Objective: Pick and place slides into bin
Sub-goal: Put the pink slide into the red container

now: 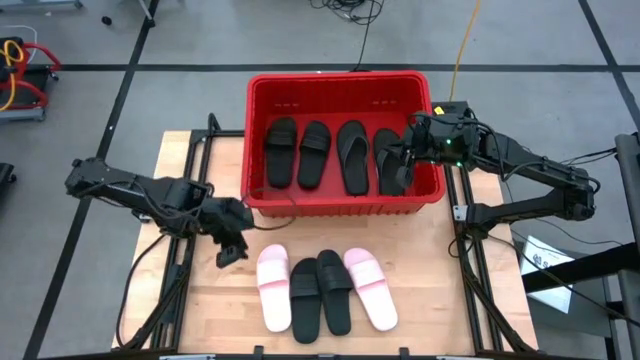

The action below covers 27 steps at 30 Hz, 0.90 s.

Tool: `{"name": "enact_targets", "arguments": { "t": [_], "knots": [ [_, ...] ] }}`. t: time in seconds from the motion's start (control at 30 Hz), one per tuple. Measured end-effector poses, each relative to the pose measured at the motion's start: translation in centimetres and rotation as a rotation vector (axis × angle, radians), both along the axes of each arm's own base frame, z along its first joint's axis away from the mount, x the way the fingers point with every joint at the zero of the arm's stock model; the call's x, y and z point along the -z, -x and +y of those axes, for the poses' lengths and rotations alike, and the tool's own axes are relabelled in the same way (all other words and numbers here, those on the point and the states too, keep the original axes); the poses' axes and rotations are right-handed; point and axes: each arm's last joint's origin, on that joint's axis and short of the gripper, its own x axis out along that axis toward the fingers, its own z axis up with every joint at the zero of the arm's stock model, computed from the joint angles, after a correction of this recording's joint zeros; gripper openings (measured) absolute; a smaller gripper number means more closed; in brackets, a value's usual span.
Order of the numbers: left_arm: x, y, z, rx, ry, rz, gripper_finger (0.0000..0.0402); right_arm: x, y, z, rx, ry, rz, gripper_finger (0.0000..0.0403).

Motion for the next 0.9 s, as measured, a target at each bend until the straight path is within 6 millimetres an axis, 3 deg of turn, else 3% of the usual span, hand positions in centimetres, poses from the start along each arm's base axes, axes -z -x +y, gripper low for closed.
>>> {"name": "enact_targets", "arguments": {
  "t": [0.23, 0.5, 0.9],
  "knots": [
    [5.0, 0.0, -0.9, 0.143, -0.018, -0.122, 0.015, 0.0, 0.0, 0.0, 0.0, 0.0, 0.0, 0.0],
    [9.4, 0.8, -0.5, 0.171, -0.023, -0.117, 0.015, 0.0, 0.0, 0.0, 0.011, -0.021, -0.01, 0.0],
    [13.1, 1.1, 0.1, 0.065, 0.07, -0.264, 0.015, 0.0, -0.2, 0.6, -0.224, -0.065, -0.018, 0.0]
  ]
}}
